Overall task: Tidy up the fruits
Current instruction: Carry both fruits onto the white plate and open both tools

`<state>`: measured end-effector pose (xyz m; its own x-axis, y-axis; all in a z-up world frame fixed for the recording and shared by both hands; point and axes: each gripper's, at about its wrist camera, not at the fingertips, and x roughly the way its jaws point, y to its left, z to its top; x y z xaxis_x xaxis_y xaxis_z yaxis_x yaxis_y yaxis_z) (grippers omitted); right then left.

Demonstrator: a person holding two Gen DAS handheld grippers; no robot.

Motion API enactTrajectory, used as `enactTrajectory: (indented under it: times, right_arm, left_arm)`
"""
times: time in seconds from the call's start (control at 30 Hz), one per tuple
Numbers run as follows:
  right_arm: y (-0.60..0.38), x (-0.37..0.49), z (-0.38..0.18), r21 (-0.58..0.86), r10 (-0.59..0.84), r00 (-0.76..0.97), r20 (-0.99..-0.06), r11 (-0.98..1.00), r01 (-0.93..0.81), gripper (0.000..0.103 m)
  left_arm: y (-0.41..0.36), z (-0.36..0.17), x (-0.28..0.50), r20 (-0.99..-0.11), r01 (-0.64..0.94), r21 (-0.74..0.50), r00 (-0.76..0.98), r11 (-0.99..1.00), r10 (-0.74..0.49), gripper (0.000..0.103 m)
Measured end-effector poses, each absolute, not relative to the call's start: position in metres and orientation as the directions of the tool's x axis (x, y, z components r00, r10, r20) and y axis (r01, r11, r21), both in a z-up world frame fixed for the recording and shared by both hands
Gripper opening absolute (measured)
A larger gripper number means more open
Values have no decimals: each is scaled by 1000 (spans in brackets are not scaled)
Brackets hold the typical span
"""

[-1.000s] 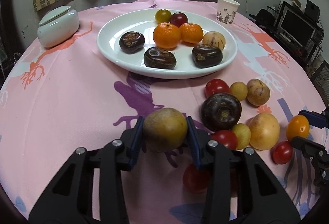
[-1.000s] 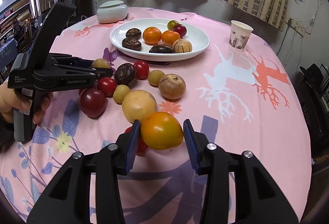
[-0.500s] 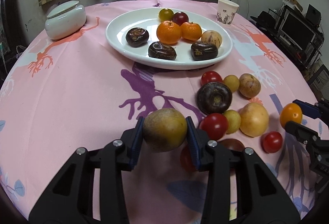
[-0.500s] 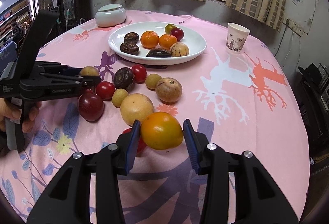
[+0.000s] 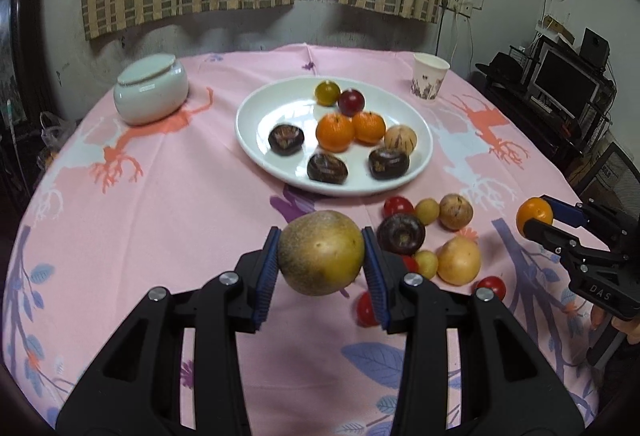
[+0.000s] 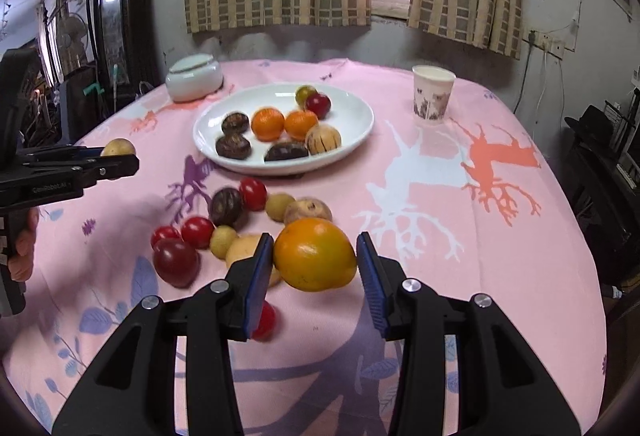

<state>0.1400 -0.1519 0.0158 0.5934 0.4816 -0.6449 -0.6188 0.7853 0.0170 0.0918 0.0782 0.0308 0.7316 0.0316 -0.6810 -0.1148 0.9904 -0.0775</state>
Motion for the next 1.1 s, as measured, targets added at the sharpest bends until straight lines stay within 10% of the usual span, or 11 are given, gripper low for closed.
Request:
enactTrajectory:
  times: [0.73, 0.8, 1.1]
  right_arm:
    - [-22, 254, 8, 29, 511, 486, -709, 710, -703, 43]
    - [-21, 258, 8, 52, 517, 483, -707, 718, -694, 45]
    - [-66, 238, 27, 88, 530, 510, -678, 747, -659, 56]
  left_arm:
    - [113, -2, 215, -734, -235, -126, 675, 964, 69, 41]
    - [115, -1, 217, -727, -258, -102, 678, 961, 105, 63]
    - [105, 25, 182, -671, -256, -54, 725, 965, 155, 82]
